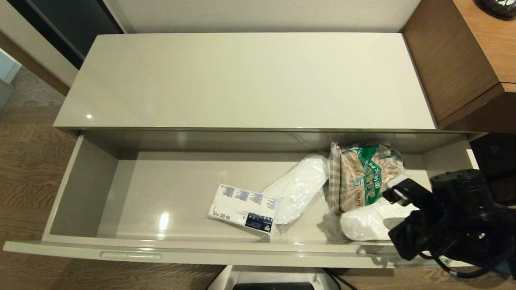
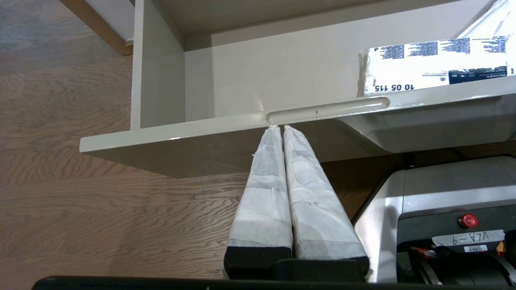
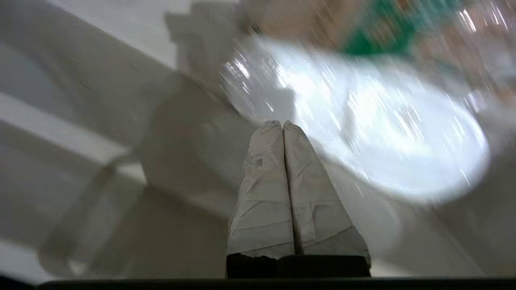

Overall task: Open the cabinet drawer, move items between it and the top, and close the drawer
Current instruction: Take out the disposable slippers from the drawer

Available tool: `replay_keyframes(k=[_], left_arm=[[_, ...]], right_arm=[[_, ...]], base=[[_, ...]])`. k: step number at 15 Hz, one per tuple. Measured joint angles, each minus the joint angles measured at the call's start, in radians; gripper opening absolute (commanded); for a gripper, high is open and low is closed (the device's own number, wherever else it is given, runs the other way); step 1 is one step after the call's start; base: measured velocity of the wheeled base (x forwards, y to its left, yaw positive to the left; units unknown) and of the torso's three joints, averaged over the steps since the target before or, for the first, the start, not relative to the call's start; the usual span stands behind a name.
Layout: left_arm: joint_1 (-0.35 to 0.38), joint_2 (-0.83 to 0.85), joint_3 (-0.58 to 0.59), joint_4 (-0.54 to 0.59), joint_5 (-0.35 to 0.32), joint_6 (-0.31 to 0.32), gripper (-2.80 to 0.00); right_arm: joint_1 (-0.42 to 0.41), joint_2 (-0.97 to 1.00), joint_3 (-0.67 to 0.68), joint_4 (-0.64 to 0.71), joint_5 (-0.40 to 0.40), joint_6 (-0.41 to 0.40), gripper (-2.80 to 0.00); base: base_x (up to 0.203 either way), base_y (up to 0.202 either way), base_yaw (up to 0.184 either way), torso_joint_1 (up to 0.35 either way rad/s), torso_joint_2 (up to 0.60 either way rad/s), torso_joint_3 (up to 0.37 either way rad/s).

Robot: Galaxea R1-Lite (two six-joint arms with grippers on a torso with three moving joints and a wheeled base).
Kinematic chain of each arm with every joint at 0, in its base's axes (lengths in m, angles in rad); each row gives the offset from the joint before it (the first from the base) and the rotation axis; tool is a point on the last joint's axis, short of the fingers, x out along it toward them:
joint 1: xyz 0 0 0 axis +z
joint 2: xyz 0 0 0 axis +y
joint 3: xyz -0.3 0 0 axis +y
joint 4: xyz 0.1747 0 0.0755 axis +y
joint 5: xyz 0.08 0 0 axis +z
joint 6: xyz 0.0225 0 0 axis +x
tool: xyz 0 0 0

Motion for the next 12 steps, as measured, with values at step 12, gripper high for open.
replay_keyframes(k=[12], left_arm=[[0.001, 0.000, 0.000, 0.000, 0.000, 0.000, -2.80]], right_arm=[[0.463, 0.232, -0.126, 0.010, -0.241, 0.214, -2.80]], base=[[0.000, 0.000, 0.000, 0.000, 0.00, 0.000]])
